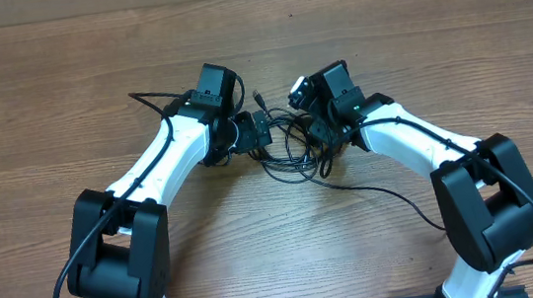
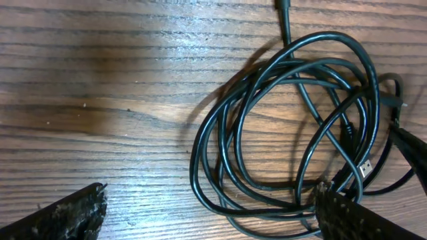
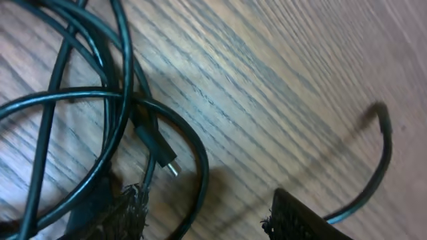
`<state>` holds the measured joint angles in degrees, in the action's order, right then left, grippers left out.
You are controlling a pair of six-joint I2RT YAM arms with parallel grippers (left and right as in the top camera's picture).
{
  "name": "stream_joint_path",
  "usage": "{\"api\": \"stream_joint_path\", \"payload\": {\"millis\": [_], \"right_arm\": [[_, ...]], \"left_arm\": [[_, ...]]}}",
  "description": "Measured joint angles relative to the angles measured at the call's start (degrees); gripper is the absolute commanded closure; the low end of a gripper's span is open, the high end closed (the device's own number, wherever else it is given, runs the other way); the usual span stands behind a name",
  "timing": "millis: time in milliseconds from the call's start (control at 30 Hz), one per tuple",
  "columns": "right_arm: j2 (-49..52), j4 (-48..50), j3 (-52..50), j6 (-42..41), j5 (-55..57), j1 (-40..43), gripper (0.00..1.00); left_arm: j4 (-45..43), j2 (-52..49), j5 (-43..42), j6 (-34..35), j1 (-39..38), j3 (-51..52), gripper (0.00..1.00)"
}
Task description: Untangle cables
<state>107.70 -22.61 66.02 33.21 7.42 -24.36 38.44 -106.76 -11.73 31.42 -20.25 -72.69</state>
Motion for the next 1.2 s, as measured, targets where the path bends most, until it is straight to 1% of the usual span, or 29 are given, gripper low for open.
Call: {"api": "stream_joint_path", "payload": {"millis": [33,100,133,167,200,300,500,567,600,733,833,933,967,1000,1033,1100,1167,1200], "right_arm": [[0.2,0.3,0.0,1.3,0.0,0.0,0.42],[0.9,1.0,0.0,4.2,-0.2,0.0,0.45],[1.4,1.2,0.0,5.9,-0.2,0.0,0.49],[2.0,1.3,0.0,7.4,-0.2,0.0,0.51],[2.9,1.8,0.0,9.9,-0.1,0.0,0.51],[3.9,5.3,0.0,13.2,0.2,0.0,0.52],[5.5,8.6,0.3,15.8,-2.7,0.3,0.67],[6.5,9.6,0.9,16.2,-4.4,0.3,0.83],[6.7,9.7,1.0,16.3,-4.6,0.3,0.96],[8.8,12.2,1.9,16.2,-6.5,0.3,0.96],[9.4,15.1,1.9,12.1,-5.3,0.3,0.96],[9.4,11.1,4.2,7.0,-1.5,0.3,0.96],[9.0,7.7,5.6,5.3,-0.4,0.3,0.96],[7.3,3.4,7.6,2.7,1.0,0.3,0.96],[5.3,2.3,8.9,1.2,1.5,0.3,0.96],[-0.2,-3.0,13.0,-3.1,0.8,0.3,0.96],[-9.3,-6.9,17.3,-6.1,-3.1,0.3,0.96],[-11.0,-7.5,17.7,-6.4,-4.0,0.3,0.96]], "left_arm": [[-0.2,0.0,0.0,0.0,0.0,0.0,0.01],[-0.3,0.0,0.0,0.0,0.0,0.0,0.00],[-0.3,0.0,0.0,0.0,0.0,0.0,0.00],[-0.3,0.0,0.0,0.0,0.0,0.0,0.00],[-0.3,0.0,0.0,0.0,0.0,0.0,0.00],[-0.3,0.0,0.0,0.0,0.0,0.0,0.00],[-0.3,0.0,0.0,0.0,0.0,0.0,0.01],[-0.3,0.0,0.0,0.0,0.0,0.0,0.01],[-0.3,0.0,0.0,0.0,0.0,0.0,0.01],[-0.3,0.0,0.0,0.0,0.0,0.0,0.00],[-0.3,0.0,0.0,0.0,0.0,0.0,0.00],[-0.3,0.0,0.0,0.0,0.0,0.0,0.00],[-0.3,0.0,0.0,0.0,0.0,0.0,0.00],[-0.4,0.0,-0.1,0.0,0.0,0.0,0.00],[-0.5,0.0,-0.2,0.0,0.1,0.0,0.00],[-3.0,0.0,-4.2,-0.1,0.9,0.0,0.00],[-7.5,0.0,-11.9,-1.6,2.0,0.1,0.00],[-9.0,0.0,-14.2,-2.1,2.3,0.1,0.00]]}}
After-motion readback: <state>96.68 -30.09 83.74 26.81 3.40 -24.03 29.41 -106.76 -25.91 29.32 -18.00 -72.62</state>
